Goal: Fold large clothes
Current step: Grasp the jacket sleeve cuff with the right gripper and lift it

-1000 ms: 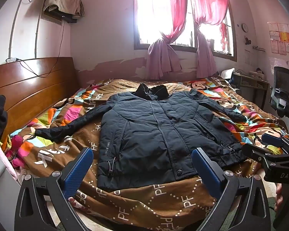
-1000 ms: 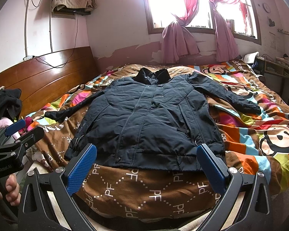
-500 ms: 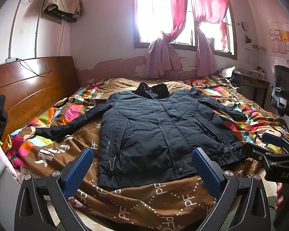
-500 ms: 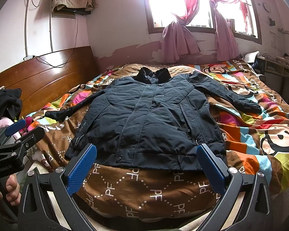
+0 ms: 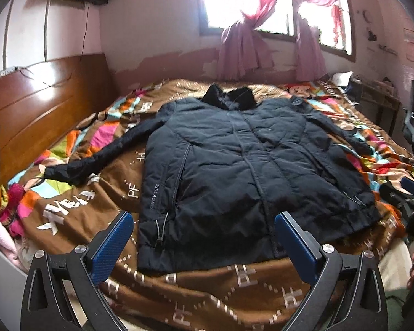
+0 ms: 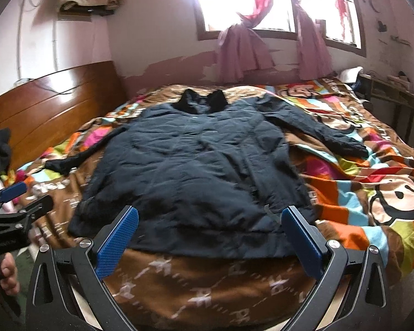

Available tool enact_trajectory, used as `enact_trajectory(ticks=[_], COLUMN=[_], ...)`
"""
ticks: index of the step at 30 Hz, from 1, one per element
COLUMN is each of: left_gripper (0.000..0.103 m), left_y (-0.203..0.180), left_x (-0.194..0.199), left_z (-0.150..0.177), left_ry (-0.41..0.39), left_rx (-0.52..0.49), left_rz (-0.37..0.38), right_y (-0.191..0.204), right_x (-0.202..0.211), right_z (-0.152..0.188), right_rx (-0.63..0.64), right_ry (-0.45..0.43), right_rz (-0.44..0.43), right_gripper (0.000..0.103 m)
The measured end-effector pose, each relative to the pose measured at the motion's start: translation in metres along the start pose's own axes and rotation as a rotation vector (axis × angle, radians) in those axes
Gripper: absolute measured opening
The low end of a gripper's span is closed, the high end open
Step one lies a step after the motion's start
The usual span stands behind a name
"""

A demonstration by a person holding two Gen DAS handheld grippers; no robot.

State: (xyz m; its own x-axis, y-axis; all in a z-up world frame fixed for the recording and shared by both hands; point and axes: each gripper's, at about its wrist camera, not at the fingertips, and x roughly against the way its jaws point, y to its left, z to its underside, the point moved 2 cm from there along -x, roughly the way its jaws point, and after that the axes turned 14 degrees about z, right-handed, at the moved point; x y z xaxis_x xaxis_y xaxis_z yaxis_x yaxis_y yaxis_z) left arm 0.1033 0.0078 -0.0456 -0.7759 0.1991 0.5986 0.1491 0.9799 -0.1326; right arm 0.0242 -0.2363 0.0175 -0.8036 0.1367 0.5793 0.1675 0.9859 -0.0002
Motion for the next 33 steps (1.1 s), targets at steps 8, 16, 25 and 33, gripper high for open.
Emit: enact_trajectory(ticks=[8,16,25,33], left_gripper=[0.103,0.103,0.103,0.103], left_y=[0.0,-0.041,-0.1,-0.149], left_x=[-0.083,-0.193,-0.32,-0.422], left_z=[-0.078,-0.149,-0.214,-0.231], left_ry=[0.011,0.056,0.057,0.132], left_rx=[0.031,-0.047,-0.08,-0.042], left_rz=[0.071,0.128,0.251,0.373], right_y=[-0.091,-0.185,-0.278,-0.319], right_x=[-0.11,-0.259,-0.404,-0.461], right_z=[-0.056,-0.09,-0.115,-0.104], right_rx=[-0.195,-0.264,-0.566,-0.835], right_ry=[0.095,0.181,0.279,0.314], right_rz=[0.026,0.209,0.294,0.253], right_gripper=[0.102,0.102,0.102,0.097])
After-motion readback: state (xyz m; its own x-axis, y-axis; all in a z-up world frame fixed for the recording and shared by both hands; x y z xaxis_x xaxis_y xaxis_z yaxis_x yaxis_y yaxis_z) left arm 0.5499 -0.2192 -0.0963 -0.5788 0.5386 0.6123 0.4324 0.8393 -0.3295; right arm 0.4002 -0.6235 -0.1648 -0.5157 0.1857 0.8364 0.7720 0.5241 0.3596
